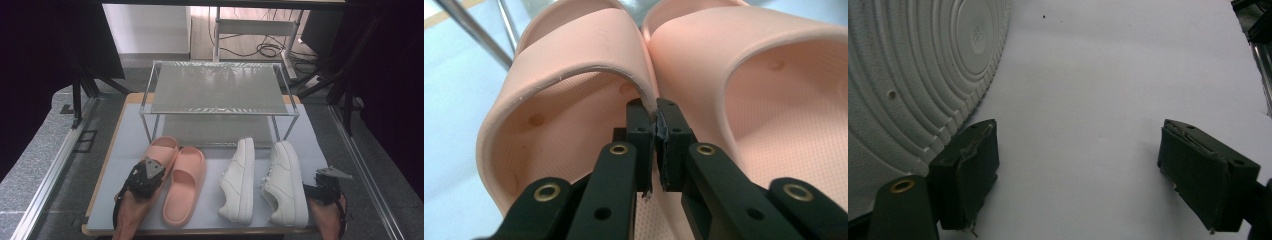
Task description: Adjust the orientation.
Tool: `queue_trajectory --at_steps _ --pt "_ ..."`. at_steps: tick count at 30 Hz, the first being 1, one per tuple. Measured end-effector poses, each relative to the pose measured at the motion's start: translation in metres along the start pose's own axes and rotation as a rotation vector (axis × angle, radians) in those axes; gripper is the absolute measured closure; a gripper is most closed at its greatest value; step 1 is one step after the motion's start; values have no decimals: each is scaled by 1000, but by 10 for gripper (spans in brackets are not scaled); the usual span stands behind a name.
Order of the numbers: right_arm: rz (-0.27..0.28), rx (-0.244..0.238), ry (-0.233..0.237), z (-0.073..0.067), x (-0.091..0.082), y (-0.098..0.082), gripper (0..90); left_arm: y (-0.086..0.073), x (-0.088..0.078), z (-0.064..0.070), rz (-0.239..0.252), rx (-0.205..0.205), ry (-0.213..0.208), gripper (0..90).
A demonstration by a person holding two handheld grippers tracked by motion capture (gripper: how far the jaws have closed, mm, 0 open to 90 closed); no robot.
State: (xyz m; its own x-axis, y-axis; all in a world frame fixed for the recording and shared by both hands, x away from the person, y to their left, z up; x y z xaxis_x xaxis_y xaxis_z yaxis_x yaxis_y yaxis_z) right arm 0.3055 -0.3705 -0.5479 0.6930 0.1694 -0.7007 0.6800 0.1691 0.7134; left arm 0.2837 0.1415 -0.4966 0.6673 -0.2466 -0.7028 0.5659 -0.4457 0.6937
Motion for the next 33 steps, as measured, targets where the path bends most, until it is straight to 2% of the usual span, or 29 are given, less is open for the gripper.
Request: queue_trajectory --at_steps 9,16,28,33 --pt "0 -1 0 0 0 0 170 12 16 -2 14 -15 -21 860" --pt "0 0 0 0 0 0 169 22 34 -12 7 -39 -30 860" --pt "-1 2 1 0 0 0 169 46 55 -21 15 -61 -14 859" --pt "0 0 1 0 0 0 169 50 62 -23 16 -74 3 858"
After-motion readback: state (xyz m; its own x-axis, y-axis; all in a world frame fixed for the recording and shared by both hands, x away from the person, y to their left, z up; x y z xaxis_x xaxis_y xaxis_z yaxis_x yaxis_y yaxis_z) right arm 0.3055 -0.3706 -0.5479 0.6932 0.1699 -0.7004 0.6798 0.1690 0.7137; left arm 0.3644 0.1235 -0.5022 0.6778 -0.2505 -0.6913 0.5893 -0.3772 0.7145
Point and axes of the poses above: each handheld gripper's, and its own axes: x roughly forward along the jaws, y roughly out of its top, z roughly to its right, the point moved 4 cm from there along x, roughly forward along the jaws, and after that the axes turned 2 degrees about -z, right-handed, at the moved point
